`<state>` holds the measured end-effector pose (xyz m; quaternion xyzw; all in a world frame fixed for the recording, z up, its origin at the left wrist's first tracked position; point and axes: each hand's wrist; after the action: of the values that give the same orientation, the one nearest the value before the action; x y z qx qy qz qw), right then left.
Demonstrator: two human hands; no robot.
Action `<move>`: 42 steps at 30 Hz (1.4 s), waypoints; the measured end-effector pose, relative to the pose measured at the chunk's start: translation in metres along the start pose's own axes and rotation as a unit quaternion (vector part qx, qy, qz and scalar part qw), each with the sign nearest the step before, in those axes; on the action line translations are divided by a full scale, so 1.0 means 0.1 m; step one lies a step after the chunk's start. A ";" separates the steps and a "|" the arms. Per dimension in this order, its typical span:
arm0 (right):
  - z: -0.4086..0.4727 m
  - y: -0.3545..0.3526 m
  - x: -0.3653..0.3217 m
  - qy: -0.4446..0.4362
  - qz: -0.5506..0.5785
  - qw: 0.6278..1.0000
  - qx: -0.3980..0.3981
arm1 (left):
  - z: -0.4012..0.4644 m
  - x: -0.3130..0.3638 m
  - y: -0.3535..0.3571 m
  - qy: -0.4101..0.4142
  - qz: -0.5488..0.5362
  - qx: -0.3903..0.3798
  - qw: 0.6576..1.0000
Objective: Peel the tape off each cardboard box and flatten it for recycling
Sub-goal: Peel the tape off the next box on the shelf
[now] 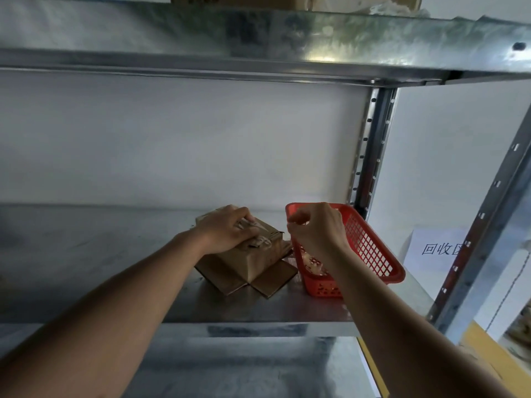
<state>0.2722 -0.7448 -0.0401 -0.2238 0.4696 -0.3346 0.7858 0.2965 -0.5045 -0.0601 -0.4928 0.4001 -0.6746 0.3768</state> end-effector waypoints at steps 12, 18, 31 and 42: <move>-0.26 0.33 -0.45 -0.304 -0.017 0.933 -0.190 | -0.38 -0.33 -0.24 0.101 -0.087 -0.026 0.991; -0.37 0.56 -0.59 -0.274 0.048 0.949 -0.146 | -0.54 -0.58 -0.39 -0.031 -0.008 -0.023 0.999; -0.49 0.99 -0.72 -0.064 0.145 0.987 0.007 | -0.76 -0.73 -0.31 -0.061 0.051 -0.123 0.989; -0.51 0.93 -0.78 -0.012 0.104 0.994 0.016 | -0.75 -0.69 -0.42 -0.045 0.051 -0.164 0.984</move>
<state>0.2300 -0.6266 -0.0791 -0.1656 0.4758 -0.2561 0.8250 0.2356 -0.4128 -0.0616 -0.5570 0.5126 -0.5567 0.3422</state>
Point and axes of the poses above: each hand's wrist, its own z-axis towards the middle knuckle, its own y-axis out of the palm, x = y × z, and after that the axes turned 2 degrees about x, right-handed
